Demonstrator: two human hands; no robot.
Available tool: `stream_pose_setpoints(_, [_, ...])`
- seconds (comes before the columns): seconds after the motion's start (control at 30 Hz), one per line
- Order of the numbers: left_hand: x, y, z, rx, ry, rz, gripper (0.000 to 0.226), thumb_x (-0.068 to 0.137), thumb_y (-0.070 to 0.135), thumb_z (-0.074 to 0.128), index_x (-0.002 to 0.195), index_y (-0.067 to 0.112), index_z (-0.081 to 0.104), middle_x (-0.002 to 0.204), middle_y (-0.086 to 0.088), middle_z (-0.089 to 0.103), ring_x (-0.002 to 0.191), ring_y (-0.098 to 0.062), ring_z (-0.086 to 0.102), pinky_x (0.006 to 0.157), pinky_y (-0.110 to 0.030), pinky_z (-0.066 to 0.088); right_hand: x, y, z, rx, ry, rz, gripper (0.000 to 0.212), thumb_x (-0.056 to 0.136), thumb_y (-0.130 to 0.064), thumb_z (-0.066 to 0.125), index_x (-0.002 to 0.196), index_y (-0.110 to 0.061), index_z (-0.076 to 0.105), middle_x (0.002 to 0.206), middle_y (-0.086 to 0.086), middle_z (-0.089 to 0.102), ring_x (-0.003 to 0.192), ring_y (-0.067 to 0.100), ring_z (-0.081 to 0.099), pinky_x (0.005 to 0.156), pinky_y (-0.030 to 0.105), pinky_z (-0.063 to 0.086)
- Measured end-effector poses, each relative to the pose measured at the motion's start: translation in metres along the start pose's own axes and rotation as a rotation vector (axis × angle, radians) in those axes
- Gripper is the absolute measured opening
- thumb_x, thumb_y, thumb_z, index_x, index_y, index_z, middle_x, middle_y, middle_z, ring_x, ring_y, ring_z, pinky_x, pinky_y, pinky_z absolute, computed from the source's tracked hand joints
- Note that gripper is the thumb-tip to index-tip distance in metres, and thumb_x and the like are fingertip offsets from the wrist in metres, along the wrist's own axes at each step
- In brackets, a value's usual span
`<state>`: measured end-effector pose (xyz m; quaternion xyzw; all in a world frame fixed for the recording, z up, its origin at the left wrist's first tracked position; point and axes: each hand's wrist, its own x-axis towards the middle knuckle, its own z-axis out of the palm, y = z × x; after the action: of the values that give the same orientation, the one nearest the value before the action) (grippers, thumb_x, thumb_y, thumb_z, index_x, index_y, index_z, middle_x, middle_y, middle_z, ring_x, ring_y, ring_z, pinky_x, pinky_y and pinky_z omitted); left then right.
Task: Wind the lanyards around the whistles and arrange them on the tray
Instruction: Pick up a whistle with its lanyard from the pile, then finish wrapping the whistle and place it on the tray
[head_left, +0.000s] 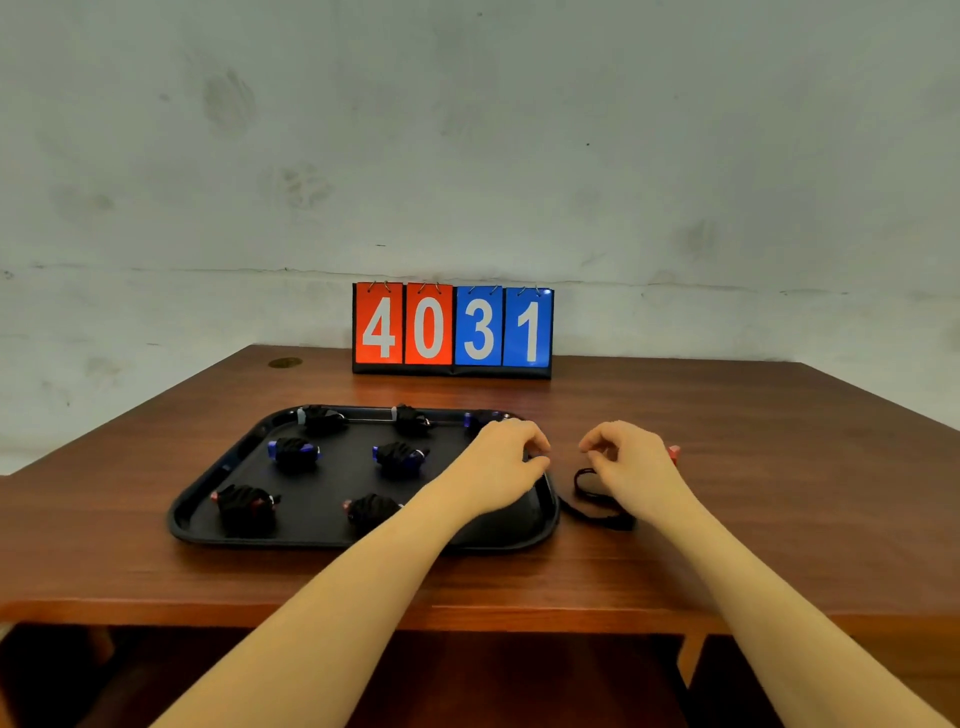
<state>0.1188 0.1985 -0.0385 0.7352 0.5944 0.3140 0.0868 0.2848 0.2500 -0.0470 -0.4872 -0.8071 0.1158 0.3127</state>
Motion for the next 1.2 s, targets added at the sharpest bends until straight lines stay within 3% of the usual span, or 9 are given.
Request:
stream_pose_setpoints(0.1, [0.010,0.012,0.014,0.023,-0.017,0.033,0.025,0.092,0.019,0.053,0.114,0.012,0.061,0.116,-0.004,0.059,0.104,-0.013,0.053,0.088,-0.021,0.043,-0.002,0.018,-0.009,-0.093,-0.024,-0.001,0.022,0.087,-0.009,0.051,0.102,-0.019,0.064,0.099,-0.004,0.054,0.095,0.014,0.052,0.084,0.031,0.047])
stream_pose_setpoints(0.23, [0.030,0.026,0.035,0.163,-0.080,0.024,0.031,0.092,0.021,0.051,0.121,0.013,0.057,0.122,-0.006,0.057,0.115,-0.022,0.047,0.096,-0.037,0.045,-0.004,0.040,-0.015,-0.276,-0.140,-0.014,0.030,0.083,-0.022,0.057,0.113,-0.018,0.060,0.112,0.001,0.049,0.106,0.020,0.044,0.092,0.031,0.043])
stream_pose_setpoints(0.43, [0.046,0.031,0.062,0.445,-0.147,0.000,0.027,0.093,0.021,0.048,0.113,0.007,0.059,0.115,-0.011,0.056,0.109,-0.029,0.043,0.087,-0.038,0.043,-0.006,0.051,-0.013,-0.271,-0.075,-0.048,0.015,0.088,-0.019,0.057,0.100,-0.018,0.065,0.107,-0.002,0.048,0.102,0.017,0.042,0.087,0.029,0.043])
stream_pose_setpoints(0.63, [0.042,0.030,0.057,0.283,-0.045,-0.054,0.024,0.094,0.020,0.046,0.107,0.015,0.065,0.106,-0.010,0.061,0.102,-0.027,0.053,0.080,-0.039,0.049,-0.007,0.051,-0.011,-0.241,-0.006,-0.099,0.014,0.090,-0.025,0.056,0.101,-0.021,0.063,0.098,-0.007,0.046,0.095,0.013,0.049,0.073,0.027,0.046])
stream_pose_setpoints(0.8, [0.025,0.029,0.026,0.124,0.098,0.030,0.027,0.096,0.026,0.045,0.109,0.015,0.066,0.100,0.000,0.068,0.095,-0.015,0.058,0.085,-0.033,0.049,-0.008,0.037,-0.014,-0.148,-0.002,-0.074,0.020,0.090,-0.033,0.056,0.106,-0.025,0.064,0.081,-0.014,0.056,0.083,0.010,0.057,0.069,0.021,0.040])
stream_pose_setpoints(0.9, [0.010,0.030,0.011,0.062,0.101,0.037,0.024,0.095,0.025,0.048,0.106,0.016,0.067,0.094,0.002,0.067,0.090,-0.013,0.058,0.086,-0.030,0.047,-0.007,0.029,-0.013,-0.073,0.030,-0.045,0.016,0.089,-0.030,0.057,0.099,-0.022,0.067,0.063,-0.015,0.052,0.065,0.007,0.052,0.062,0.021,0.039])
stream_pose_setpoints(1.07, [-0.015,0.025,-0.003,0.026,0.063,0.006,0.021,0.093,0.025,0.052,0.105,0.018,0.067,0.088,0.008,0.061,0.081,-0.006,0.055,0.070,-0.016,0.041,-0.009,-0.001,-0.019,0.396,0.109,0.097,0.024,0.091,-0.006,0.048,0.095,-0.017,0.069,0.073,-0.004,0.066,0.063,0.009,0.060,0.061,0.020,0.050])
stream_pose_setpoints(1.13, [-0.022,0.024,-0.006,0.008,0.067,-0.007,0.021,0.092,0.026,0.053,0.106,0.019,0.067,0.090,0.008,0.058,0.079,-0.005,0.053,0.067,-0.013,0.037,-0.012,-0.017,-0.025,0.565,0.143,0.142,0.026,0.091,-0.006,0.046,0.089,-0.015,0.070,0.072,0.004,0.067,0.058,0.005,0.060,0.057,0.017,0.050])
stream_pose_setpoints(1.2, [-0.028,0.026,-0.009,-0.019,0.064,-0.013,0.022,0.092,0.027,0.053,0.106,0.019,0.067,0.095,0.005,0.060,0.084,-0.008,0.054,0.072,-0.016,0.040,-0.012,-0.032,-0.029,0.595,0.165,0.105,0.016,0.089,-0.014,0.055,0.083,-0.017,0.070,0.076,0.005,0.069,0.067,0.011,0.064,0.063,0.022,0.053])
